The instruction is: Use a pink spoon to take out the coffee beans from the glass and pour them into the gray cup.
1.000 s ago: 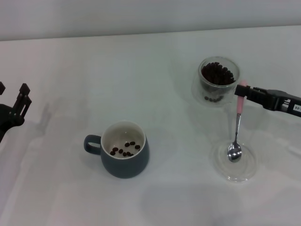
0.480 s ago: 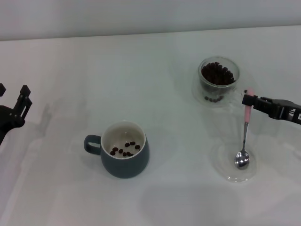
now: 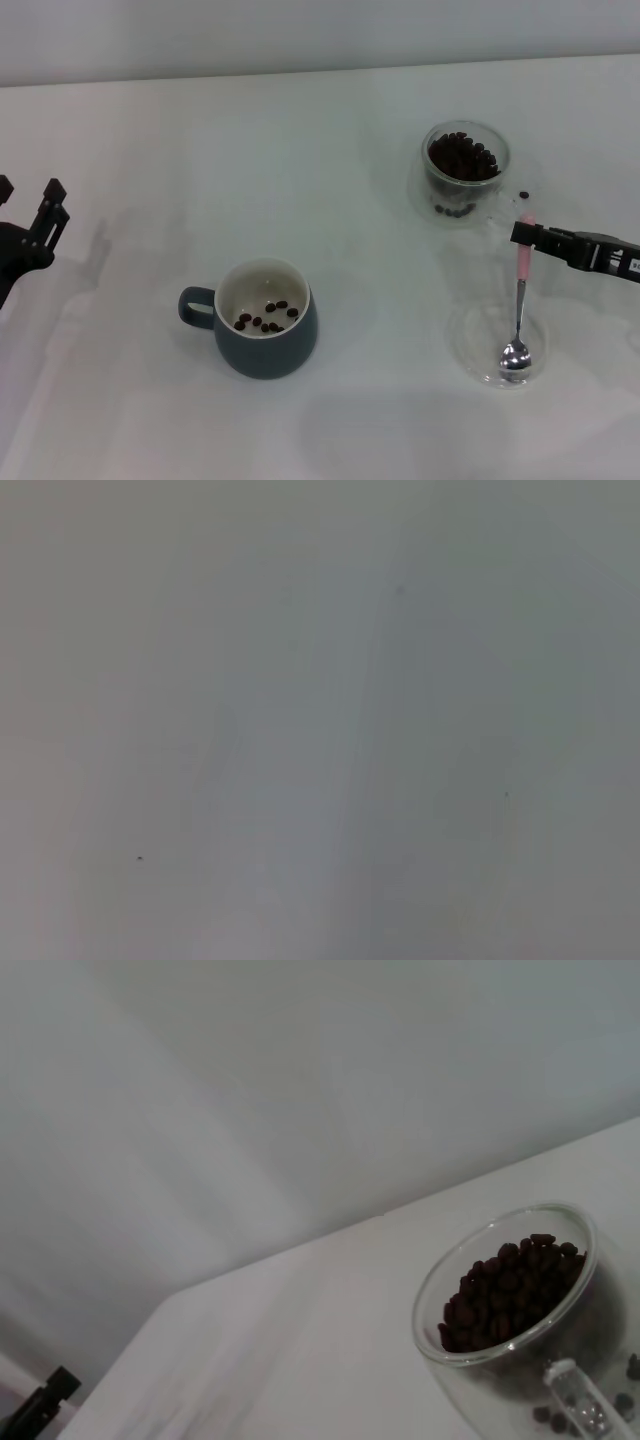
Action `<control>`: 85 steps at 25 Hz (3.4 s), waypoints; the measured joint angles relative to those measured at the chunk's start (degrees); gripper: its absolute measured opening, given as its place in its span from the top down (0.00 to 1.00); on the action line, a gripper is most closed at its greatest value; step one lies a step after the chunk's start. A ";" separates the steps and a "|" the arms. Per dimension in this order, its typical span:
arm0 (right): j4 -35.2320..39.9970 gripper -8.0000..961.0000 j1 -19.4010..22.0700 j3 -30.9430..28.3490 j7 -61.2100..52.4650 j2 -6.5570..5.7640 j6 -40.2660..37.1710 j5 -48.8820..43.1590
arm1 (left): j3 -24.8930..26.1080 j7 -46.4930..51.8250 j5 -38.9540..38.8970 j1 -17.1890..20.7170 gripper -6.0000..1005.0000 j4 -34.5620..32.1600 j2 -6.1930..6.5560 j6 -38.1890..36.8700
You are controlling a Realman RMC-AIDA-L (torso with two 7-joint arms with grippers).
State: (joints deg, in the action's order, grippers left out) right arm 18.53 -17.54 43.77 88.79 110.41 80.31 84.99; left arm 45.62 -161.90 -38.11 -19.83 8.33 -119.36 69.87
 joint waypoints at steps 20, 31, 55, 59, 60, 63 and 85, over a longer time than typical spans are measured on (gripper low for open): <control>-0.70 0.83 -0.30 -0.06 -0.33 -0.19 -3.16 -0.10 | 0.00 0.00 -0.04 0.23 0.38 0.74 -0.18 -0.63; -0.70 0.82 -0.30 0.00 -0.44 -0.20 -3.96 -0.09 | 0.00 0.00 -0.04 0.14 0.38 0.83 -0.18 -0.61; 2.75 0.80 -0.08 -6.27 1.02 -0.36 -3.95 0.94 | 0.00 0.00 -0.13 0.29 0.38 0.30 0.01 -0.35; 4.21 0.80 0.10 -14.82 6.68 -0.37 -4.36 0.96 | 0.00 0.00 -0.13 0.31 0.38 0.22 0.04 -0.33; 4.23 0.80 0.10 -16.98 9.02 -0.36 -4.64 0.97 | 0.00 0.00 -0.13 0.32 0.38 0.21 0.08 -0.33; 4.11 0.80 0.01 -22.17 16.16 0.06 -5.56 1.14 | 0.00 0.00 -0.34 0.32 0.38 0.16 0.17 -0.22; -7.38 0.80 -1.36 -36.27 57.74 4.26 -5.62 11.36 | 4.03 0.00 -3.20 -0.63 0.38 -2.08 0.35 0.27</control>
State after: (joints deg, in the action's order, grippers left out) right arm 11.15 -18.90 7.50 146.54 114.67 74.69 96.35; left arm 49.65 -161.89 -41.31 -20.46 6.25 -119.00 70.14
